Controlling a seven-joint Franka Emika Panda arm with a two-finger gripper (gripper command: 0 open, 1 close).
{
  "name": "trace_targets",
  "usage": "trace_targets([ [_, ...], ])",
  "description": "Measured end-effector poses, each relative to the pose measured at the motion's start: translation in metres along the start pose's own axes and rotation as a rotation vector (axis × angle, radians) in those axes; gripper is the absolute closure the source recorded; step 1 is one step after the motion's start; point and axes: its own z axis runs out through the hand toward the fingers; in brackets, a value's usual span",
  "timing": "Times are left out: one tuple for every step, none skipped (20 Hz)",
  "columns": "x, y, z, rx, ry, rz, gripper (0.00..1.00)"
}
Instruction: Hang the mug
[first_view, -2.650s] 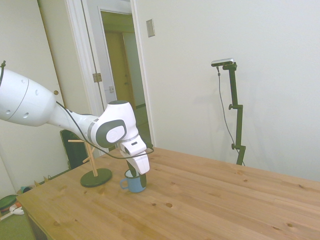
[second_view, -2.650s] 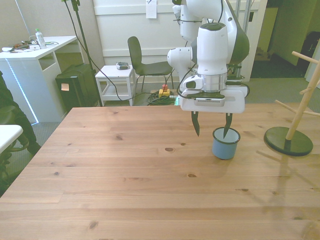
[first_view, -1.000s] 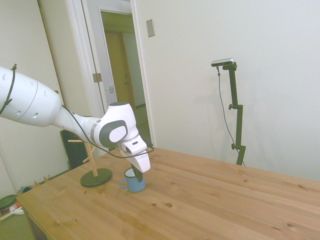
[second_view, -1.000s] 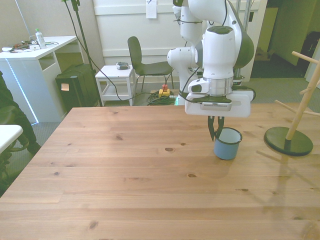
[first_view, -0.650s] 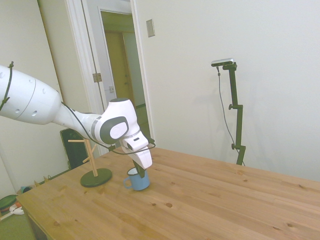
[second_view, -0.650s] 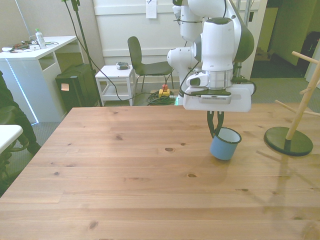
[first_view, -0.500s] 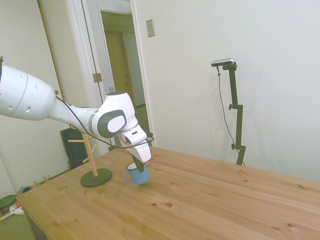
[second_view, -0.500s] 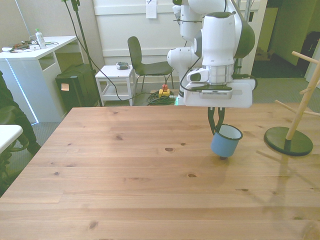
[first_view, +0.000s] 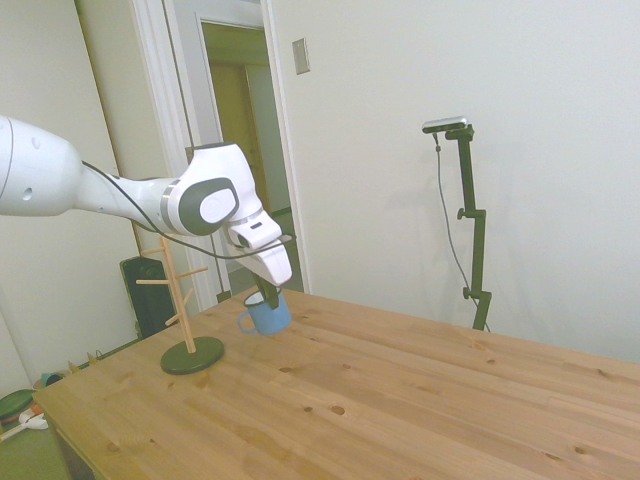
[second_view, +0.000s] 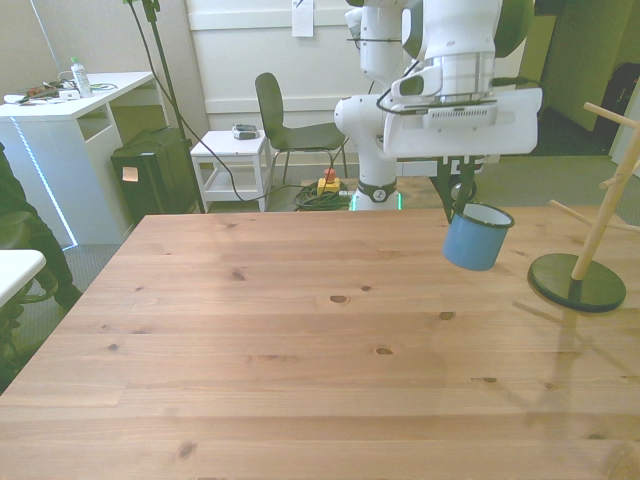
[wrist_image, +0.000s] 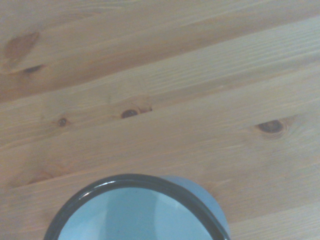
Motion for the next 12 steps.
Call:
trace_targets([
  [-0.002, -0.004, -0.01, 0.001, 0.004, -0.017, 1.0],
  [-0.005, -0.009, -0.02, -0.006, 0.009, -0.042, 1.0],
  [-0.008, -0.014, -0.031, -0.016, 0.019, -0.072, 1.0],
  [-0.012, -0.019, -0.041, -0.028, 0.029, -0.104, 1.0],
  [-0.018, -0.025, -0.052, -0.052, 0.038, -0.14, 1.0],
  [-0.022, -0.031, -0.061, -0.076, 0.047, -0.17, 1.0],
  [-0.025, -0.038, -0.07, -0.095, 0.063, -0.197, 1.0],
  [-0.028, -0.046, -0.077, -0.107, 0.076, -0.223, 1.0],
  [-0.028, -0.052, -0.082, -0.117, 0.084, -0.247, 1.0],
  [-0.028, -0.057, -0.085, -0.126, 0.09, -0.269, 1.0],
  [-0.026, -0.061, -0.087, -0.14, 0.093, -0.294, 1.0],
  [-0.025, -0.063, -0.088, -0.158, 0.087, -0.32, 1.0],
])
